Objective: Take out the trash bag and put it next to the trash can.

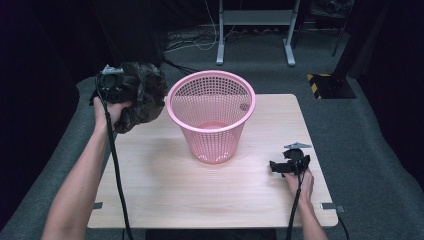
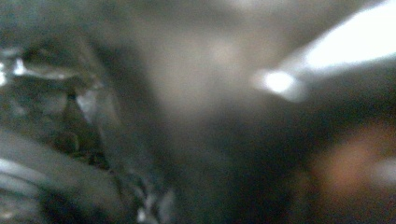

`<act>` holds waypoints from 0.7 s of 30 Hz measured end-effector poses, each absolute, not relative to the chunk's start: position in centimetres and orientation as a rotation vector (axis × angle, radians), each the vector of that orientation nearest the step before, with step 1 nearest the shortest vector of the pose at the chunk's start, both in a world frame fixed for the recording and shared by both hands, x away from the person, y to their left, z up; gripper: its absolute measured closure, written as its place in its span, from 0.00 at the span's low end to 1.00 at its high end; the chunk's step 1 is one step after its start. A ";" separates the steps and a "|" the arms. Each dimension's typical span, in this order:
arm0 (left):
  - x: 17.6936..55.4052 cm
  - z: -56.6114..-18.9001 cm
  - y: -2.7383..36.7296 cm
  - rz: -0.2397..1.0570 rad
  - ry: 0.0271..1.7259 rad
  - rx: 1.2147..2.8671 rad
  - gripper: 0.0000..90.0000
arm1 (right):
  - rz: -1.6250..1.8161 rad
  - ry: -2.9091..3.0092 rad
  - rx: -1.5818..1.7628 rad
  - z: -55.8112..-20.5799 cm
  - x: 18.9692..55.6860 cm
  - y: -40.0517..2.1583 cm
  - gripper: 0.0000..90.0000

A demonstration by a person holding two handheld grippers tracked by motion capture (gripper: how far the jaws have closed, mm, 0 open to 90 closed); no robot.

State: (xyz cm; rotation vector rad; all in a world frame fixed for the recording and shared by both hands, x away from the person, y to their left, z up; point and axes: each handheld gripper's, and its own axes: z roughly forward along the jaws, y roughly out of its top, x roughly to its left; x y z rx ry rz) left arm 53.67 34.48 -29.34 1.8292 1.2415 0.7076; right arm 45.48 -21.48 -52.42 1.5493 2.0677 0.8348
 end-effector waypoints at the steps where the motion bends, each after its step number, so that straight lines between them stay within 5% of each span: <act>1: 53.7 -29.8 34.5 0.708 1.244 1.828 0.94 | 0.820 2.070 1.538 -52.5 45.4 -21.3 0.00; 21: 55.7 -37.8 33.8 0.591 1.329 1.823 0.94 | 0.837 2.033 1.549 -52.6 45.1 -21.1 0.00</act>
